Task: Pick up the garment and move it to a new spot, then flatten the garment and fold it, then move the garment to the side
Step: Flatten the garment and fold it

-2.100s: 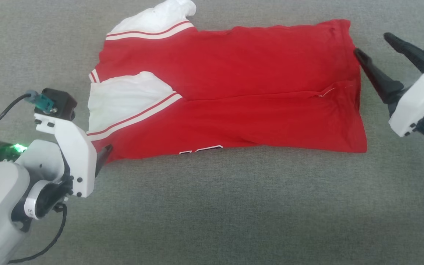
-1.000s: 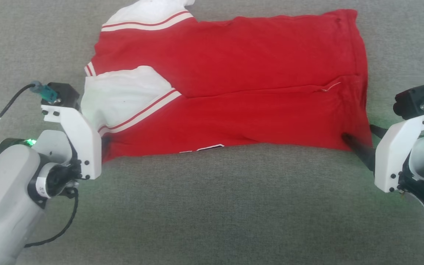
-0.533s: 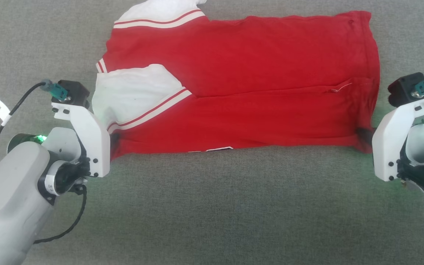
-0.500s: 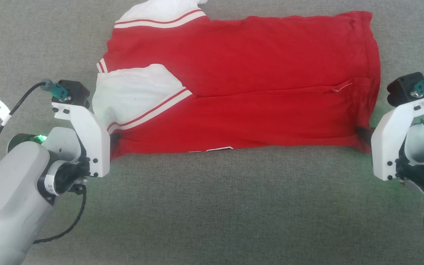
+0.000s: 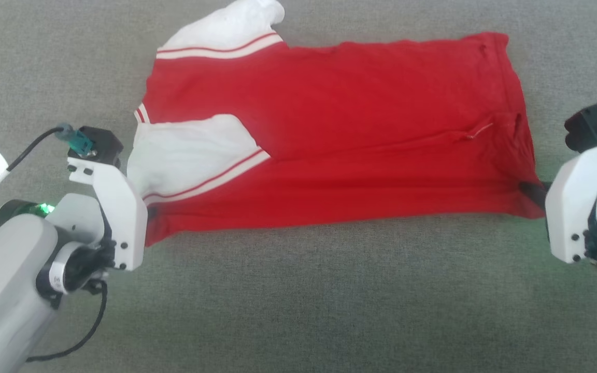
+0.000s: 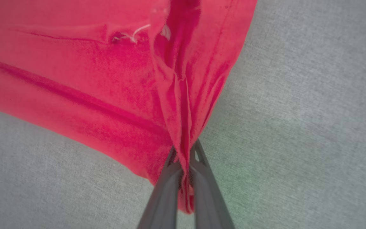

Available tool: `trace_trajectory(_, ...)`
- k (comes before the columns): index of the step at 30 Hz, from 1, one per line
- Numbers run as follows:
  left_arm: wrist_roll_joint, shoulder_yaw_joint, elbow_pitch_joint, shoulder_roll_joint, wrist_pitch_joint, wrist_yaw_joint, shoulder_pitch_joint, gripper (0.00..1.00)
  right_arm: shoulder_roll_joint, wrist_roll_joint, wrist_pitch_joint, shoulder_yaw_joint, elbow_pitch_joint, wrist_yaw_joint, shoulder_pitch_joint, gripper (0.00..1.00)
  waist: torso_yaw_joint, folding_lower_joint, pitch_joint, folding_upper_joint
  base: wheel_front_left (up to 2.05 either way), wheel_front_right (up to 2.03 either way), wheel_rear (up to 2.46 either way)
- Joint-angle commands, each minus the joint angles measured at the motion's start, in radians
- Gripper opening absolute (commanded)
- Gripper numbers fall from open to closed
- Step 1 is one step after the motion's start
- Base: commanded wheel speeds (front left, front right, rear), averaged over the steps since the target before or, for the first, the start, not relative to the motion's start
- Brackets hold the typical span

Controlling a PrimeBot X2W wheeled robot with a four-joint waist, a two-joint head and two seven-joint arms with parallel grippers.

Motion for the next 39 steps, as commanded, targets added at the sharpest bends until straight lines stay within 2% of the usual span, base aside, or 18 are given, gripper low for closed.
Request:
trace_trajectory(1, 0.007, 0.003, -0.024, 0.024, 0.009, 0.018, 0.021, 0.00, -0.014, 0.006, 0.015, -0.011, -0.020, -0.001, 0.020, 0.00, -0.002, 0.0000, -0.005, 0.0000, 0.00, 0.00, 0.00)
trace_trajectory(5, -0.002, 0.015, -0.122, 0.067, 0.031, 0.064, 0.063, 0.00, -0.023, 0.019, 0.047, -0.032, -0.089, -0.001, 0.072, 0.00, -0.007, 0.0000, -0.015, 0.0000, 0.00, 0.00, 0.00)
trace_trajectory(12, -0.014, 0.014, -0.279, 0.138, 0.060, 0.149, 0.168, 0.00, 0.016, 0.016, 0.093, -0.085, -0.195, -0.001, 0.206, 0.00, -0.019, 0.0000, -0.019, 0.0000, 0.00, 0.00, 0.00)
trace_trajectory(18, -0.012, -0.001, -0.280, 0.138, 0.041, 0.161, 0.222, 0.00, 0.072, 0.004, 0.067, -0.100, -0.185, -0.001, 0.282, 0.00, -0.030, 0.0000, -0.010, 0.0000, 0.00, 0.00, 0.00)
trace_trajectory(19, -0.010, -0.004, -0.262, 0.133, 0.036, 0.160, 0.225, 0.17, 0.080, 0.002, 0.056, -0.098, -0.169, -0.001, 0.280, 0.00, -0.033, 0.0000, -0.009, 0.0000, 0.00, 0.00, 0.00)
trace_trajectory(20, -0.010, -0.008, -0.242, 0.127, 0.035, 0.155, 0.225, 0.27, 0.087, 0.001, 0.047, -0.090, -0.150, -0.001, 0.276, 0.00, -0.035, 0.0000, -0.007, 0.0000, 0.00, 0.00, 0.00)
trace_trajectory(21, -0.014, -0.013, -0.222, 0.116, 0.030, 0.145, 0.223, 0.35, 0.093, 0.002, 0.038, -0.078, -0.132, -0.001, 0.269, 0.00, -0.038, 0.0000, -0.006, 0.0000, 0.00, 0.00, 0.00)
trace_trajectory(22, -0.014, -0.013, -0.222, 0.116, 0.030, 0.145, 0.223, 0.35, 0.093, 0.002, 0.038, -0.078, -0.132, -0.001, 0.269, 0.00, -0.038, 0.0000, -0.006, 0.0000, 0.00, 0.00, 0.00)
trace_trajectory(23, -0.021, -0.014, -0.200, 0.102, 0.025, 0.136, 0.217, 0.43, 0.100, 0.006, 0.025, -0.069, -0.108, -0.001, 0.259, 0.09, -0.041, 0.0000, -0.005, 0.0000, 0.00, 0.00, 0.00)
trace_trajectory(24, -0.022, -0.015, -0.176, 0.091, 0.018, 0.127, 0.211, 0.66, 0.108, 0.009, 0.016, -0.059, -0.083, -0.001, 0.250, 0.20, -0.044, 0.0000, -0.005, 0.0000, 0.00, 0.00, 0.00)
trace_trajectory(26, -0.026, -0.021, -0.129, 0.073, 0.016, 0.112, 0.200, 0.89, 0.106, 0.009, 0.002, -0.031, -0.033, -0.001, 0.236, 0.41, -0.047, 0.0000, -0.005, 0.0000, 0.00, 0.00, 0.00)
trace_trajectory(28, -0.030, -0.021, -0.100, 0.056, 0.005, 0.096, 0.190, 1.00, 0.106, 0.013, -0.019, -0.015, 0.004, -0.001, 0.217, 0.90, -0.051, 0.0000, -0.008, 0.0000, 0.00, 0.00, 0.00)
trace_trajectory(29, -0.028, -0.021, -0.091, 0.054, 0.002, 0.090, 0.182, 1.00, 0.106, 0.016, -0.029, -0.008, 0.017, -0.001, 0.209, 1.00, -0.052, 0.0000, -0.010, 0.0000, 0.00, 0.00, 0.00)
trace_trajectory(33, -0.032, -0.005, -0.089, 0.067, -0.001, 0.081, 0.162, 1.00, 0.092, 0.034, -0.070, -0.002, 0.038, -0.001, 0.191, 1.00, -0.054, 0.0000, -0.025, 0.0000, 0.00, 0.00, 0.00)
trace_trajectory(39, -0.015, 0.027, -0.188, 0.154, 0.036, 0.113, 0.141, 1.00, 0.072, 0.029, -0.164, -0.020, -0.020, -0.001, 0.176, 1.00, -0.071, 0.0000, -0.047, 0.0000, 0.00, 0.00, 0.00)
